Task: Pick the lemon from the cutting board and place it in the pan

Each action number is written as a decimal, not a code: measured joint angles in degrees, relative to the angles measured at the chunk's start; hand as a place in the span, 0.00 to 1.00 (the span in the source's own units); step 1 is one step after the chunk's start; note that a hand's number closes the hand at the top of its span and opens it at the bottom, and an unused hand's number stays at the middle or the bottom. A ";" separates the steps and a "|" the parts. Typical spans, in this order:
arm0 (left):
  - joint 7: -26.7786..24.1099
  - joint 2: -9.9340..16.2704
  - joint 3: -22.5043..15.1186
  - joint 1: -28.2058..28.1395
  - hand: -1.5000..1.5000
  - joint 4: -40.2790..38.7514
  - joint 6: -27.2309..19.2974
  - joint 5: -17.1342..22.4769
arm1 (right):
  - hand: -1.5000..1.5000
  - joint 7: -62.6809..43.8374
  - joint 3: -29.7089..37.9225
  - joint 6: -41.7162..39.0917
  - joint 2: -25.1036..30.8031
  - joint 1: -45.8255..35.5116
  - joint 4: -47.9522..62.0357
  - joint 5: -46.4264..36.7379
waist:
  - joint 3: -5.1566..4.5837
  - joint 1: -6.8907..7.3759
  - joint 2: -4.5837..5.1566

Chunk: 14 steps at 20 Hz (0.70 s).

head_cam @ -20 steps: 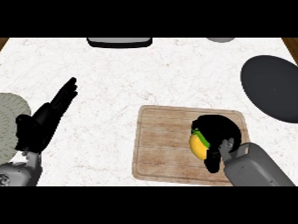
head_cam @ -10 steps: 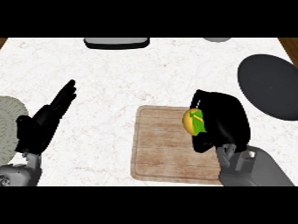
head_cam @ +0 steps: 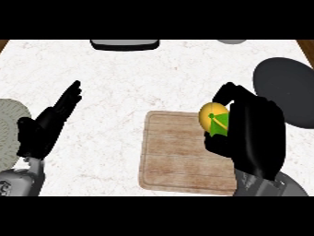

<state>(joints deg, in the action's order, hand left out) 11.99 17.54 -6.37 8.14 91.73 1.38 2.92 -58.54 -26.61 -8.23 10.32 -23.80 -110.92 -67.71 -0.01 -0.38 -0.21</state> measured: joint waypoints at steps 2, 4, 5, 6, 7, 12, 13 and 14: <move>-0.85 -0.59 -0.53 -0.94 0.50 0.19 -0.24 -0.84 | 1.00 0.81 1.96 3.07 0.02 1.63 0.37 -1.40 | 0.01 0.15 0.08; -0.54 -0.57 -0.32 -0.85 0.50 0.43 -0.09 -1.07 | 1.00 1.98 4.37 6.50 0.04 3.62 0.47 -1.40 | 0.03 0.20 0.14; -0.26 -0.57 -0.09 -0.13 0.50 0.07 0.12 -0.94 | 1.00 2.81 6.33 8.26 -0.20 3.43 1.13 -0.46 | 0.04 0.23 0.22; -0.28 -0.69 -0.11 -0.41 0.50 0.57 0.02 -1.09 | 1.00 4.12 8.32 10.33 0.07 4.15 1.53 0.63 | 0.04 0.30 0.24; -0.96 -0.72 0.23 -0.28 0.50 -0.35 0.35 -0.96 | 1.00 5.60 10.35 12.25 0.42 4.70 2.34 1.89 | 0.05 0.29 0.28; -0.36 -1.65 0.23 -0.36 0.50 0.42 0.82 -1.62 | 1.00 13.88 18.33 20.14 1.71 4.29 11.34 6.71 | 0.04 0.57 0.31; -0.77 -1.60 0.34 -0.92 0.50 0.52 1.10 -1.63 | 1.00 16.16 20.23 21.28 2.90 4.33 13.34 8.04 | 0.04 0.63 0.33; -0.54 -1.70 0.42 -0.38 0.50 0.40 1.01 -1.90 | 1.00 18.06 22.16 22.41 3.94 3.70 15.82 9.06 | 0.05 0.66 0.36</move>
<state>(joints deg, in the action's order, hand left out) 11.45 15.84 -5.96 7.76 92.14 2.39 1.03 -40.48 -4.45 14.17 14.25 -20.09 -95.09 -58.65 0.04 0.28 0.15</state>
